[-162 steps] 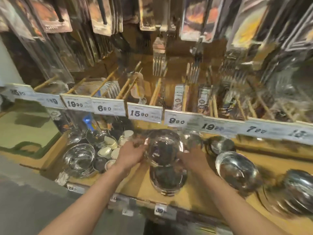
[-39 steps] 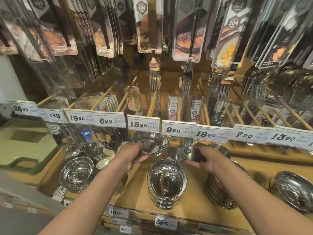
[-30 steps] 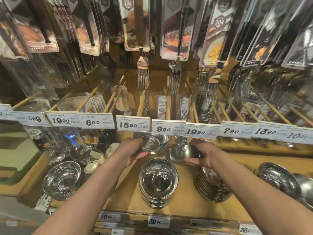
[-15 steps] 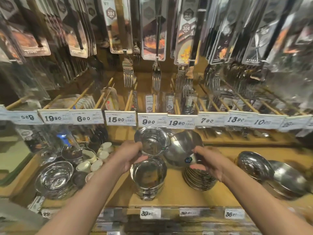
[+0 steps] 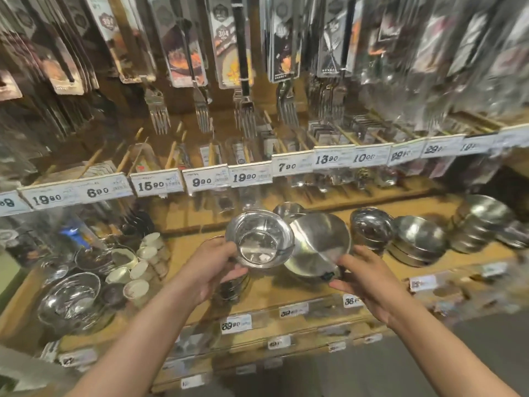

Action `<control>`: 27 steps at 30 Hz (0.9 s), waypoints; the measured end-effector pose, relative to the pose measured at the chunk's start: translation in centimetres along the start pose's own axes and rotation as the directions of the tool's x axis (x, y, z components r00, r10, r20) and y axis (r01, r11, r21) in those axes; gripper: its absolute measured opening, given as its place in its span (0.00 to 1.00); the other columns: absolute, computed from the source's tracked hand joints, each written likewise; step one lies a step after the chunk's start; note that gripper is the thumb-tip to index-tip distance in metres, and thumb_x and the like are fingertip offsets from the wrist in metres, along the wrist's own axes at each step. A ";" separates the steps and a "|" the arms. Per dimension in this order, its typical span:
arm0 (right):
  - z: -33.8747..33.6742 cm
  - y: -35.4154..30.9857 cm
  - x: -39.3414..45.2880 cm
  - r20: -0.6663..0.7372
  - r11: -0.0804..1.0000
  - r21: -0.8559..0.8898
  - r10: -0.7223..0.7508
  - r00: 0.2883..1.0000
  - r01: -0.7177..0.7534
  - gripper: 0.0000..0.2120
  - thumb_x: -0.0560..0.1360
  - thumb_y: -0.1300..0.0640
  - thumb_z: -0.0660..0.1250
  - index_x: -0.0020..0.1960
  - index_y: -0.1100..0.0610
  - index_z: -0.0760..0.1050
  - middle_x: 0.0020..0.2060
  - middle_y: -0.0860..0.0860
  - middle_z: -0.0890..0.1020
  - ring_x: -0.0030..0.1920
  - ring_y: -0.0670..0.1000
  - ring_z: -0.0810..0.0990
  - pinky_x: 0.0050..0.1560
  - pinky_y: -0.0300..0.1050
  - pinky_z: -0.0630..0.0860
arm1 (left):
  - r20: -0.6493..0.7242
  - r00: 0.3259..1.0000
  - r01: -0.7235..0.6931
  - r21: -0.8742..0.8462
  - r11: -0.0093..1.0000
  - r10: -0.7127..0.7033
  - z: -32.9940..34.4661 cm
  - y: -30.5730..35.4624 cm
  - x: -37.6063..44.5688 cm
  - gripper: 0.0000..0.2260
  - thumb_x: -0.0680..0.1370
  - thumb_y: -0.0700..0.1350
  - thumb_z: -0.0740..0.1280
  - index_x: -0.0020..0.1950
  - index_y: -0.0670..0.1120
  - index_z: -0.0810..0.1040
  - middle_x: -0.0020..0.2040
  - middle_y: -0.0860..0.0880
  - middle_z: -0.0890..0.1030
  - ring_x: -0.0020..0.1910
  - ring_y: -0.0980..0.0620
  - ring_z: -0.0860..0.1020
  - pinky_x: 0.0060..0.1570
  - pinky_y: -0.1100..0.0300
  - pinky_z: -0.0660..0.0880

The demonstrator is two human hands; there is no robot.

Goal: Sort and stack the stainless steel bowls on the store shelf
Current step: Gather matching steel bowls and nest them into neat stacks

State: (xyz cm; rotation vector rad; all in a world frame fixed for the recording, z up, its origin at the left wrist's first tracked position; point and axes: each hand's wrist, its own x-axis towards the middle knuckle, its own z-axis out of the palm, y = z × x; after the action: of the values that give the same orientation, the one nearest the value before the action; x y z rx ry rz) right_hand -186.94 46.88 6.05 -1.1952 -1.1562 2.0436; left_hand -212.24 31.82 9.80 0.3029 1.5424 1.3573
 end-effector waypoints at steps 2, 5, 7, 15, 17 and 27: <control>-1.3 0.3 -1.5 -0.046 0.999 0.027 -0.024 0.999 0.025 0.22 0.70 0.62 0.78 0.62 0.55 0.78 0.44 0.57 0.88 0.42 0.59 0.87 0.40 0.46 0.85 | 0.039 0.999 0.005 0.031 0.999 -0.006 0.9 0.0 -0.2 0.09 0.77 0.32 0.66 0.56 0.38 0.79 0.43 0.41 0.87 0.37 0.52 0.85 0.34 0.64 0.81; -3.2 1.0 -4.3 -0.141 0.996 0.037 -0.078 0.987 0.084 0.20 0.73 0.62 0.74 0.63 0.56 0.76 0.47 0.59 0.87 0.46 0.58 0.87 0.41 0.45 0.84 | 0.127 0.992 0.013 0.062 0.998 -0.021 1.9 -0.5 -0.2 0.10 0.77 0.32 0.65 0.58 0.40 0.78 0.45 0.43 0.88 0.38 0.50 0.86 0.37 0.61 0.83; -4.1 1.7 -6.4 -0.208 0.989 0.065 -0.116 0.971 0.132 0.18 0.74 0.62 0.74 0.62 0.54 0.77 0.51 0.59 0.87 0.51 0.59 0.87 0.43 0.45 0.84 | 0.193 0.981 0.000 0.065 0.998 -0.012 2.4 -1.4 -0.4 0.08 0.78 0.33 0.64 0.55 0.40 0.78 0.47 0.41 0.87 0.40 0.50 0.87 0.37 0.59 0.84; -7.6 3.5 -12.5 -0.330 0.968 0.009 -0.234 0.915 0.251 0.20 0.76 0.61 0.72 0.66 0.50 0.77 0.54 0.56 0.86 0.53 0.59 0.86 0.44 0.43 0.83 | 0.299 0.951 0.057 0.099 0.993 -0.084 7.0 -5.9 -1.5 0.14 0.76 0.36 0.71 0.61 0.41 0.78 0.51 0.43 0.87 0.49 0.44 0.87 0.40 0.58 0.83; -9.5 3.5 -12.8 -0.356 0.968 0.025 -0.226 0.907 0.251 0.19 0.77 0.60 0.71 0.67 0.50 0.77 0.55 0.57 0.86 0.51 0.56 0.87 0.45 0.43 0.83 | 0.326 0.942 0.041 0.106 0.993 -0.074 8.4 -6.3 -1.6 0.15 0.73 0.39 0.75 0.59 0.41 0.81 0.52 0.41 0.87 0.52 0.43 0.86 0.44 0.55 0.84; -24.5 0.6 -10.6 -0.384 0.956 0.141 -0.186 0.904 0.256 0.13 0.78 0.64 0.68 0.62 0.55 0.80 0.55 0.66 0.83 0.51 0.60 0.84 0.50 0.50 0.84 | 0.236 0.970 0.038 0.121 0.992 -0.066 21.2 -7.6 -0.4 0.11 0.76 0.35 0.69 0.58 0.44 0.81 0.49 0.42 0.87 0.45 0.45 0.87 0.34 0.61 0.82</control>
State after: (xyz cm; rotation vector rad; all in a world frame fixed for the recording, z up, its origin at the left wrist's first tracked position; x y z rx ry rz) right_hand -160.41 48.84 4.03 -1.2231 -0.8534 1.6291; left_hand -192.13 41.58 6.73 0.4772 1.4182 1.1476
